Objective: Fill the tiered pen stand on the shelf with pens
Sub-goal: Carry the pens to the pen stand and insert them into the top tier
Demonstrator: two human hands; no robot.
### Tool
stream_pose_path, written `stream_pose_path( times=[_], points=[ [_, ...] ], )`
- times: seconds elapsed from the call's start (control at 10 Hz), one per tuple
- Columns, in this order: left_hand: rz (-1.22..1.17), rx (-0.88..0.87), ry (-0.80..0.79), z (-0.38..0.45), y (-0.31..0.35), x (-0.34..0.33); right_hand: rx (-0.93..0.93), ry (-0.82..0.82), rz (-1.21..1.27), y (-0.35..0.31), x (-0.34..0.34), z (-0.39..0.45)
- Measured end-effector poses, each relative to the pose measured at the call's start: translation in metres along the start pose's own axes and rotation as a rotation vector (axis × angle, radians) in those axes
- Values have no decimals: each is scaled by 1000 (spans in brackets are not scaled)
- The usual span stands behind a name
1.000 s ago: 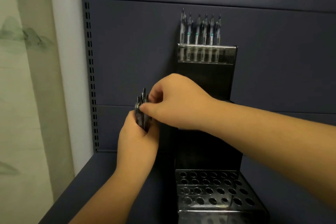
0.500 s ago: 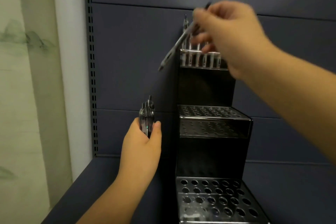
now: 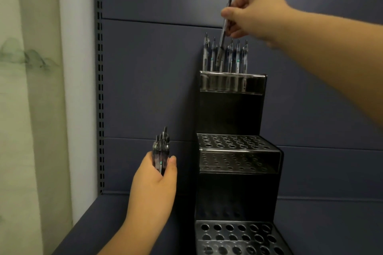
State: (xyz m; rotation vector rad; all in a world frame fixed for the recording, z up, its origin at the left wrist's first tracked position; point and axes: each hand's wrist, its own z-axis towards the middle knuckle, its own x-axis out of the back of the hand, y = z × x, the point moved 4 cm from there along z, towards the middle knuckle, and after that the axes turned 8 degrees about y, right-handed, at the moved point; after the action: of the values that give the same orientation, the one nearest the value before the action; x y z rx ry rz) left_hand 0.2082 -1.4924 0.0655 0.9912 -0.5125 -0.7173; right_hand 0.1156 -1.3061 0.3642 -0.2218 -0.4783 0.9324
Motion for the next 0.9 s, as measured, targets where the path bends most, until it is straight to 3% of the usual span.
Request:
stream_pose_path(
  times=[0.4, 0.6, 0.9],
  points=[
    [11, 25, -12, -1, 1, -1, -200, -110, 21, 12, -21, 12],
    [7, 20, -22, -1, 2, -2, -277, -306, -93, 9, -32, 4],
    [8, 16, -14, 1, 0, -2, -262, -286, -200, 18, -39, -3]
  ],
)
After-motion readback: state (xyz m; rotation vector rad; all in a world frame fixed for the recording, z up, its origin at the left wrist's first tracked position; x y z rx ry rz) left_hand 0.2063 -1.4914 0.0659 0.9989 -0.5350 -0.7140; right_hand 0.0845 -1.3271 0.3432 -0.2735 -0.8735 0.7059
